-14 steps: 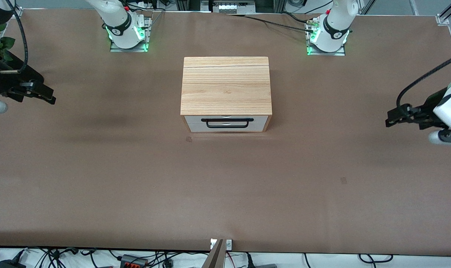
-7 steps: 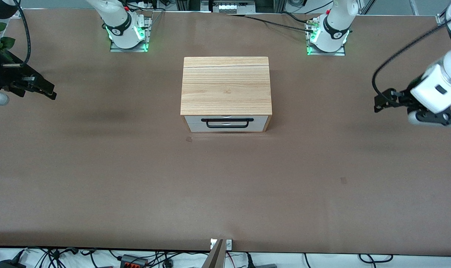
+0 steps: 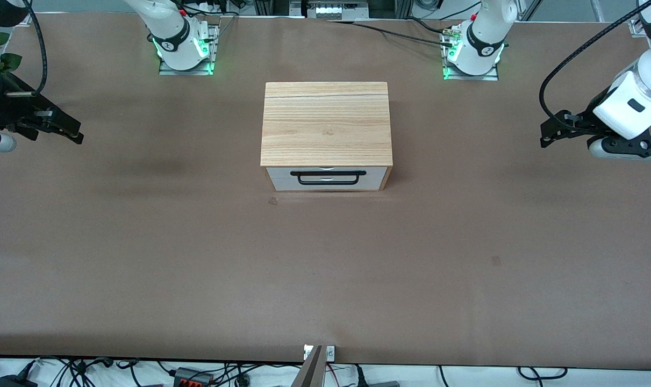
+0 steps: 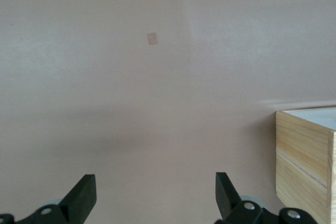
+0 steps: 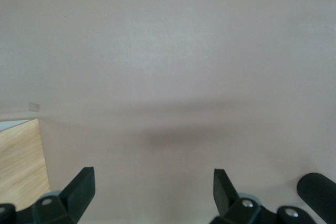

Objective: Close drawer with both arms simultaneously

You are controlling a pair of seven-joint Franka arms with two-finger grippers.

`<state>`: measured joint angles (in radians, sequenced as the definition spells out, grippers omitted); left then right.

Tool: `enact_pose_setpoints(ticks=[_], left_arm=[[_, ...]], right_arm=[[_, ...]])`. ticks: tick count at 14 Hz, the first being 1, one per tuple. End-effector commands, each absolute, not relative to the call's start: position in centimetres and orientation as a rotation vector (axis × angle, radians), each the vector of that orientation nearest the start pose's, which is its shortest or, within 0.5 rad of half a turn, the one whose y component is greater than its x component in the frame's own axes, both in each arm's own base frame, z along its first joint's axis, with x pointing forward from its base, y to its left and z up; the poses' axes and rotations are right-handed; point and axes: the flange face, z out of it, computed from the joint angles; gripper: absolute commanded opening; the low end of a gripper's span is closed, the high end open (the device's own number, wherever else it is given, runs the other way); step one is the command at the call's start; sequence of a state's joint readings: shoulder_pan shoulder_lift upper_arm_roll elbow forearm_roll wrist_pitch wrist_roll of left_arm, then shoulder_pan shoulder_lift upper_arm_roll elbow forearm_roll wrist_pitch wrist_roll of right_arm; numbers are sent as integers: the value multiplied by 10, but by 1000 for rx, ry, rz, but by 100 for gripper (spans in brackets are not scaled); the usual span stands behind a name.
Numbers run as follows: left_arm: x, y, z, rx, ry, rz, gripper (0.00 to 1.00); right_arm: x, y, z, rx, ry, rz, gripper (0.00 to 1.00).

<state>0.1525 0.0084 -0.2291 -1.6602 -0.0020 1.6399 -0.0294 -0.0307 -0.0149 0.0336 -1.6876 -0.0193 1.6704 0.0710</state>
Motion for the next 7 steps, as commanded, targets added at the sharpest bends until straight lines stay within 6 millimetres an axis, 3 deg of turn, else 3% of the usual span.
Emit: enact_pose_setpoints(ticks=[1,7], left_arm=[[552,-57,583,-3146,110,64,100],[555,-53,574,-3148,107,122,100]], right_arm=[[552,2,588,-3164,108,3,100],[552,0,588,-3165,110,3,100]])
